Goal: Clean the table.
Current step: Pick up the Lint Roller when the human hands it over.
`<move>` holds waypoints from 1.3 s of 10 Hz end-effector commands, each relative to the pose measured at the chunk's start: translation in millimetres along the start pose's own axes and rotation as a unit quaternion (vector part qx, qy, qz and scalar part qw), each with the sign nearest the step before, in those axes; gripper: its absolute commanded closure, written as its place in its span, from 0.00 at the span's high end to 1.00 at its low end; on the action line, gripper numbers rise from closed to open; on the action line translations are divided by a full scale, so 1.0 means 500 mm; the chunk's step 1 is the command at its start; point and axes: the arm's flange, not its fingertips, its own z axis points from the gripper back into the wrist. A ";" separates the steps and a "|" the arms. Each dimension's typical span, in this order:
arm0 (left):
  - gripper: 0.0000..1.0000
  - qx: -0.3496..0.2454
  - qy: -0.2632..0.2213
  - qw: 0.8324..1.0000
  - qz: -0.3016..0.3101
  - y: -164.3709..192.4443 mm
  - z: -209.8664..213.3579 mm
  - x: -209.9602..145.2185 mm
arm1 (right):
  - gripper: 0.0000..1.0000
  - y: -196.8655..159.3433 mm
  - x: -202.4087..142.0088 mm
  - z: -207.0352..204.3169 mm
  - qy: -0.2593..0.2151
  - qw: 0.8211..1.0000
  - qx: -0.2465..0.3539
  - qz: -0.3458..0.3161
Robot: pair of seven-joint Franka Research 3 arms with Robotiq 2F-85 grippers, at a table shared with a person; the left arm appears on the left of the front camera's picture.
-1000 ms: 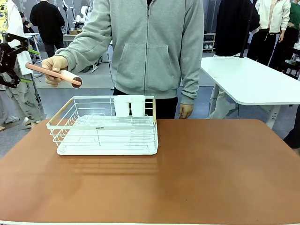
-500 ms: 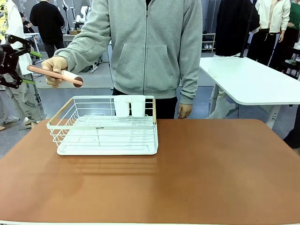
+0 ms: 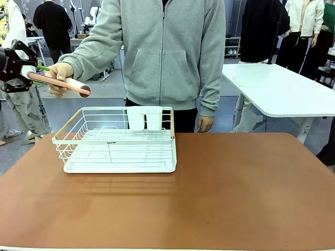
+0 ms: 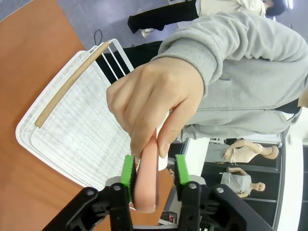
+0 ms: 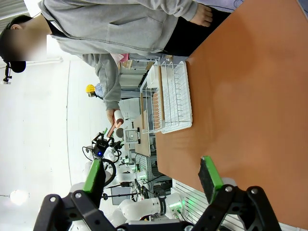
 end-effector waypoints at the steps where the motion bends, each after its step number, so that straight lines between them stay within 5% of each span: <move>1: 0.06 -0.012 -0.012 1.000 -0.008 0.006 -0.018 0.003 | 1.00 0.005 -0.007 -0.001 -0.001 1.000 0.006 0.005; 2: 0.00 -0.011 -0.012 1.000 -0.008 0.006 -0.017 0.004 | 1.00 0.005 -0.007 -0.001 -0.001 1.000 0.006 0.005; 13: 0.00 0.000 -0.002 1.000 0.001 0.004 -0.002 0.002 | 1.00 0.005 -0.007 -0.001 -0.001 1.000 0.006 0.005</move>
